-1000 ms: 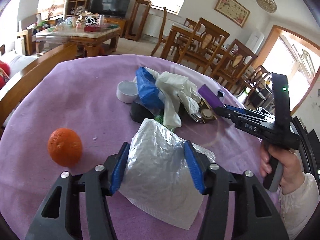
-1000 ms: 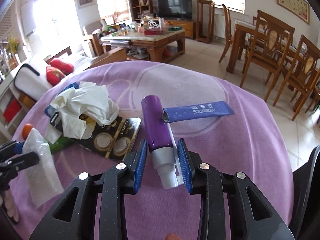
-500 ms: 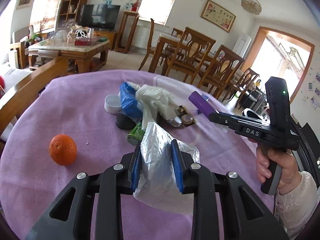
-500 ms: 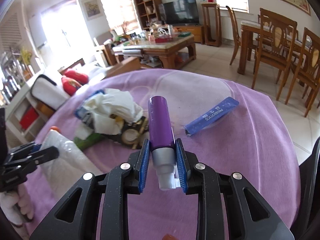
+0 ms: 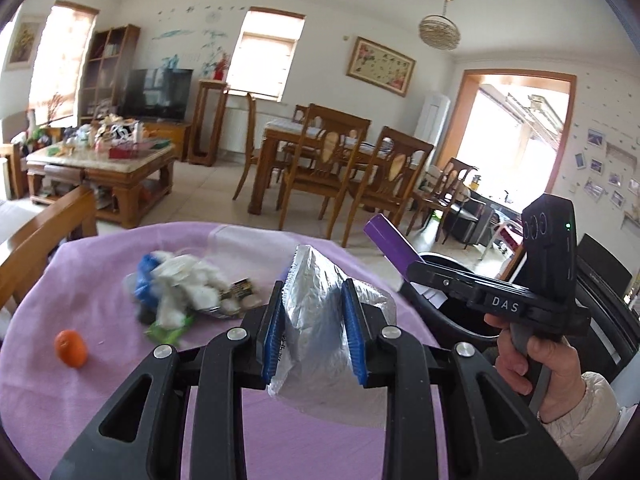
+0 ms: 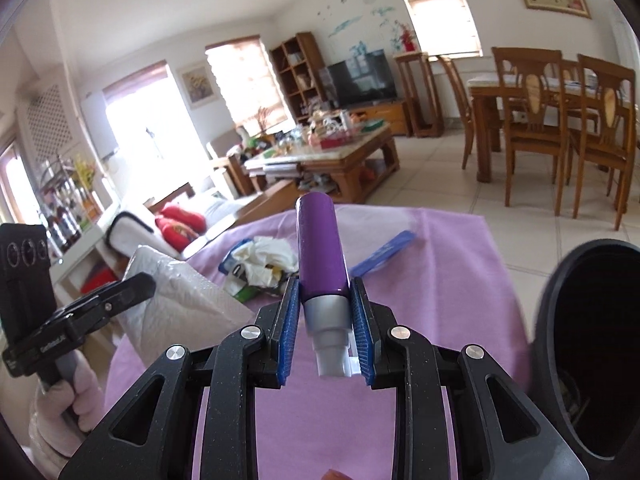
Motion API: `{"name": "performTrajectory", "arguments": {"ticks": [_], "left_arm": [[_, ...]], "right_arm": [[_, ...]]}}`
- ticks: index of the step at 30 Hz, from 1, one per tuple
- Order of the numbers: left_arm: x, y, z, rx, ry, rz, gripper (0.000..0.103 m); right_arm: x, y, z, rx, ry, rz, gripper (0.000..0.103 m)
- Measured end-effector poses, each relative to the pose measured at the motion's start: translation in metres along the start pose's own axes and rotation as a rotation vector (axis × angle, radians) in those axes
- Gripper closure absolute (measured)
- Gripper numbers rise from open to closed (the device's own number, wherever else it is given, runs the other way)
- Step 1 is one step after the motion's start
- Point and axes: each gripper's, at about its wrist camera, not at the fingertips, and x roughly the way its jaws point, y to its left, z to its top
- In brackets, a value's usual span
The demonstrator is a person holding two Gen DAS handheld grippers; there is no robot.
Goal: Collect trash
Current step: 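Carry the foil packet and purple tube over the black bin, then open both tools to drop the foil packet and tube into the bin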
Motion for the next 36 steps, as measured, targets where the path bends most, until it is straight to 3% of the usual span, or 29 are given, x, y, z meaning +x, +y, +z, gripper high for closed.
{"name": "performTrajectory", "arguments": {"ticks": [9, 17, 26, 36], "left_arm": [[0.060, -0.089, -0.006, 0.060, 0.041, -0.149, 0.075], [0.118, -0.145, -0.008, 0.092, 0.064, -0.213, 0.075], [0.172, -0.189, -0.013, 0.138, 0.107, -0.184, 0.075], [0.203, -0.213, -0.024, 0.188, 0.140, -0.133, 0.075]], "right_arm": [[-0.102, -0.099, -0.023, 0.112, -0.095, -0.144, 0.077], [-0.151, -0.193, -0.061, 0.254, -0.138, -0.237, 0.077], [-0.158, -0.247, -0.094, 0.344, -0.123, -0.248, 0.077], [-0.138, -0.251, -0.095, 0.373, -0.115, -0.247, 0.077]]}}
